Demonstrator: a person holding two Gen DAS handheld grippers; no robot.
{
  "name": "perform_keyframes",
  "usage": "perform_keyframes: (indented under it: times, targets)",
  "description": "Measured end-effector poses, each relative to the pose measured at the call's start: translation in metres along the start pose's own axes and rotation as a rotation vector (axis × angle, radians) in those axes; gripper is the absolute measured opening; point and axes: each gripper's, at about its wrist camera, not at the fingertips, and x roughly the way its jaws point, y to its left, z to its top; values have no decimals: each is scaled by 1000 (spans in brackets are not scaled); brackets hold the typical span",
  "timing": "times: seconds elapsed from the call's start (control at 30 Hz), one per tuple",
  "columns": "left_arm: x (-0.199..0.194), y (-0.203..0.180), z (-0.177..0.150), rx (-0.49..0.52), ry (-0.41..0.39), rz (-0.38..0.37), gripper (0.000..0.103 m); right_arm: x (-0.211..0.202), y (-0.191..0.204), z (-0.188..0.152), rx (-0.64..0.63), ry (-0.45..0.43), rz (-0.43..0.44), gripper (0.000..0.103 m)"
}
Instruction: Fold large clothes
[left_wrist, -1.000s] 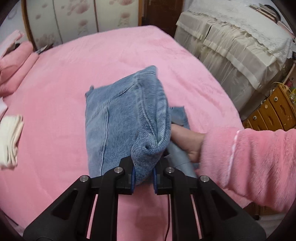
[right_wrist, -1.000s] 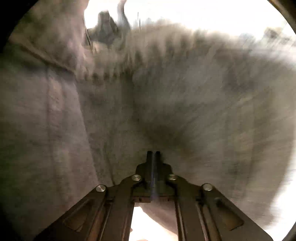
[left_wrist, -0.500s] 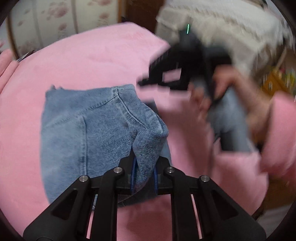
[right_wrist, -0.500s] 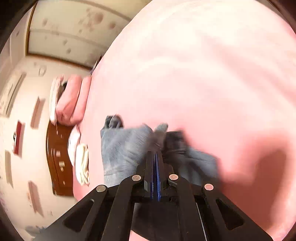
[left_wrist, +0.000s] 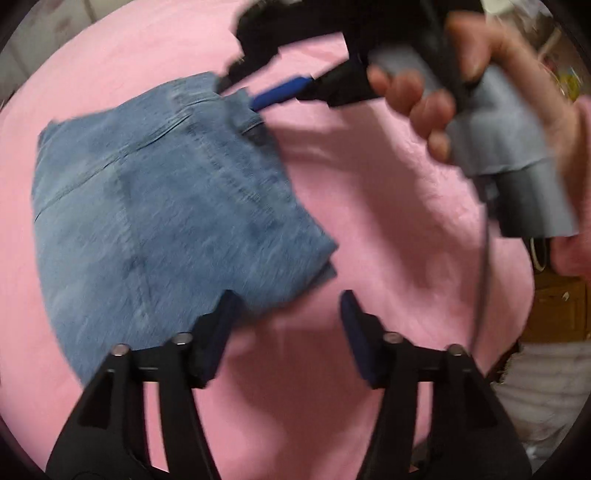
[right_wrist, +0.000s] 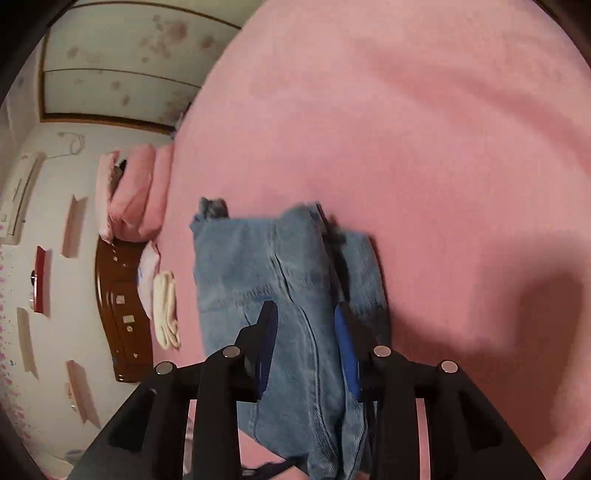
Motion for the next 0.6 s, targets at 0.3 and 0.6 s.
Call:
perform_keyframes:
  times: [0.3,0.6]
  targets:
    - [-47,75,-55,-365,107,92,63,63,35,-28,-208,-27,-209,6]
    - [-72,139,-41,-479,39,212,63,4,36,-64,-211,-144,-172,2]
